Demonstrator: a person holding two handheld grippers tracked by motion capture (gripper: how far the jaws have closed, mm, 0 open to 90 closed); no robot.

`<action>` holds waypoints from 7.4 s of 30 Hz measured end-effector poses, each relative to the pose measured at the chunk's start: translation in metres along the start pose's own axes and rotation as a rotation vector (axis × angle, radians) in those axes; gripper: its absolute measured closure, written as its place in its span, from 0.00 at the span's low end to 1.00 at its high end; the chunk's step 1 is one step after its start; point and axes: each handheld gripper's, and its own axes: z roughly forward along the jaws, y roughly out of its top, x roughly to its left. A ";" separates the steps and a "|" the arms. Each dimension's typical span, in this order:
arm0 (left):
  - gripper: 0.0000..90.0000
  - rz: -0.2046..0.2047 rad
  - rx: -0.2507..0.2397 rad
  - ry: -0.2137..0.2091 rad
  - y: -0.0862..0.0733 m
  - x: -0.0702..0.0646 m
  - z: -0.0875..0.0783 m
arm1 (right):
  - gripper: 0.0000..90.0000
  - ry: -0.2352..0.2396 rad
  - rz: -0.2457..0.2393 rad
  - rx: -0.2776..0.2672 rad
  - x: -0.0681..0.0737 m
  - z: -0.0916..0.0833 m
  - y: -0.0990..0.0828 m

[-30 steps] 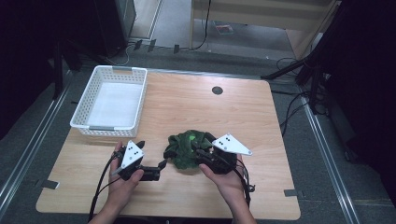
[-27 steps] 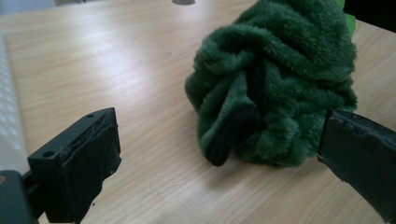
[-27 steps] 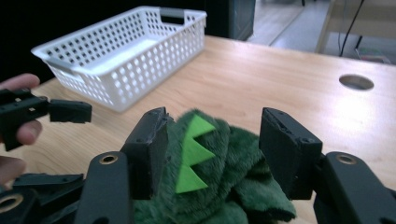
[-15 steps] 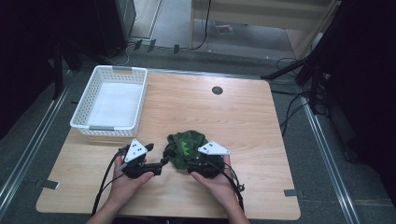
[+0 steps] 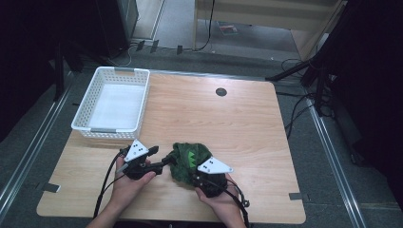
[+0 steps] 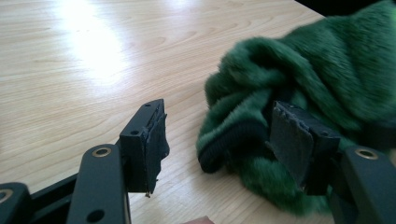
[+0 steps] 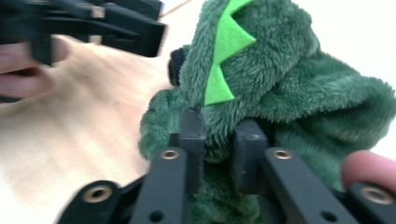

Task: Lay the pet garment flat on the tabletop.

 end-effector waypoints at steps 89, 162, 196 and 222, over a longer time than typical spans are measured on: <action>0.69 -0.028 0.187 0.043 0.030 0.020 0.087 | 0.77 -0.105 0.151 0.104 -0.126 0.038 0.007; 0.67 -0.032 0.191 0.020 0.029 0.003 0.078 | 0.73 -0.038 0.176 0.035 -0.106 0.007 0.005; 0.67 -0.008 0.139 -0.068 0.050 -0.007 0.086 | 0.91 -0.078 0.119 -0.127 -0.083 0.007 0.055; 0.61 -0.055 0.068 0.070 0.060 0.022 0.095 | 0.74 -0.095 0.246 0.025 -0.118 0.063 0.048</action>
